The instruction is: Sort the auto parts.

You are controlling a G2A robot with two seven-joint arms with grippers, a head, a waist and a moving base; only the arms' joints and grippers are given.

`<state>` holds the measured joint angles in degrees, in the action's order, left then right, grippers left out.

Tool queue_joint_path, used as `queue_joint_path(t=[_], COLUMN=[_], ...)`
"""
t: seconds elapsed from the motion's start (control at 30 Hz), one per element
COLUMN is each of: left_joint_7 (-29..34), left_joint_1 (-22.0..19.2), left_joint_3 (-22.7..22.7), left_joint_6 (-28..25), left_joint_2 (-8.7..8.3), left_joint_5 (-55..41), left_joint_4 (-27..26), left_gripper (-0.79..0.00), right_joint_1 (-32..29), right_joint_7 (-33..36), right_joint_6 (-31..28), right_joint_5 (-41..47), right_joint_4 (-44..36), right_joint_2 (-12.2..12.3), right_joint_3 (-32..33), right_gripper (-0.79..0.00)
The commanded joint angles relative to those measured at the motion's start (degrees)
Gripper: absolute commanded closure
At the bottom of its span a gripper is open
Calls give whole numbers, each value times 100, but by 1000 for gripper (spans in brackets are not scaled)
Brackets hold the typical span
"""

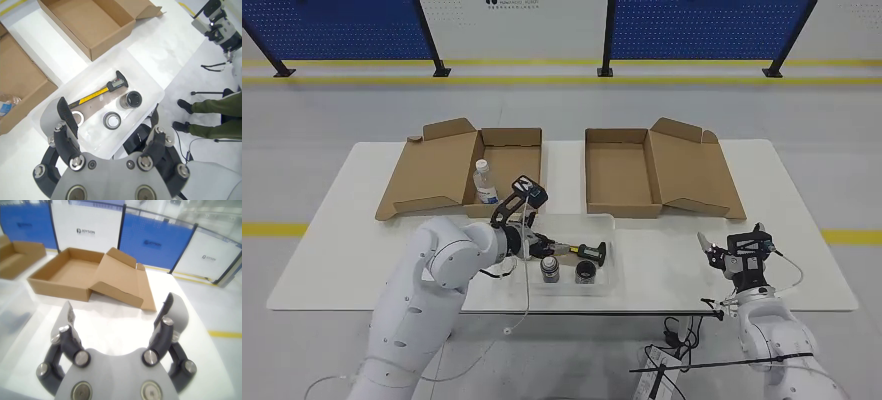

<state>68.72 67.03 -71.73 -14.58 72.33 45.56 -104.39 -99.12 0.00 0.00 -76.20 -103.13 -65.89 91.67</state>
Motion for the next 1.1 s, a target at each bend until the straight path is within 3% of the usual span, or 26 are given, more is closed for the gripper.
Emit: queue_joint_path(t=[0.0, 0.43, 1.07], left_joint_7=[156, 362, 490], left_joint_1=[0, -228, -441], left_joint_3=[109, 716, 918], left_joint_6=[26, 752, 906], left_joint_2=[-2, 21, -74], left_joint_5=[-150, -326, 220], left_joint_4=[62, 750, 1085], left_gripper=[-785, -785, -785], right_joint_1=[0, 0, 0], right_joint_7=[0, 0, 0], right_joint_6=[0, 0, 0], right_joint_5=[0, 0, 0], right_joint_4=[0, 0, 0], right_joint_2=[0, 0, 0], right_joint_3=[0, 0, 0], right_gripper=[-785, -785, -785])
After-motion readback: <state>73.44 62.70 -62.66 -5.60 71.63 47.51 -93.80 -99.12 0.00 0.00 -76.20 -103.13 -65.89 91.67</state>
